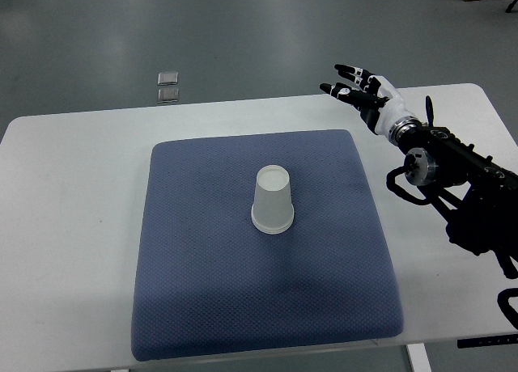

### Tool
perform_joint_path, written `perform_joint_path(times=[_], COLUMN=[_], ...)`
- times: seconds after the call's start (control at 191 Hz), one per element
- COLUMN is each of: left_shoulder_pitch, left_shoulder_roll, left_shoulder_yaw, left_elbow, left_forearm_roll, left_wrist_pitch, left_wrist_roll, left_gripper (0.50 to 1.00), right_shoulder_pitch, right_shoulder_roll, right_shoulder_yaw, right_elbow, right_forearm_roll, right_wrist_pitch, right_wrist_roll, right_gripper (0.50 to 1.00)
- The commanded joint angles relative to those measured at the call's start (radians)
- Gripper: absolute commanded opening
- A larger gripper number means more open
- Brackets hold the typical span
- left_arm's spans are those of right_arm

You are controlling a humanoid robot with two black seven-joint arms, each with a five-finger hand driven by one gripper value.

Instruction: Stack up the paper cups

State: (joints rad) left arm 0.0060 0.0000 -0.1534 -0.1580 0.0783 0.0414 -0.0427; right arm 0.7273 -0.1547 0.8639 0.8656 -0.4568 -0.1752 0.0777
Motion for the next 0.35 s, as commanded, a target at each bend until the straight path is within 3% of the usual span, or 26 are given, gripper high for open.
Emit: perform_joint_path(times=[0.0,0.063,0.345], left_shoulder_pitch=[0.000,0.000,0.000], left_shoulder_roll=[0.000,0.000,0.000], left_shoulder_yaw=[0.000,0.000,0.000], left_elbow=[0.000,0.000,0.000], left_forearm_roll=[0.000,0.000,0.000], left_wrist_pitch=[0.000,0.000,0.000], left_wrist_roll=[0.000,0.000,0.000], left_gripper=[1.000,1.000,1.000], right_shoulder_pitch=[-0.009,-0.011,-0.011], right_shoulder_roll=[0.032,0.040,0.060], right_shoulder_yaw=[0.018,0.018,0.018], right_elbow=[-0.008,-0.008,-0.011], right_forearm_roll=[0.000,-0.002,-0.005], right_wrist_pitch=[-0.036,-0.055,-0.069], right_wrist_roll=[0.007,0.007,0.010], right_gripper=[0.899,0.917,0.917])
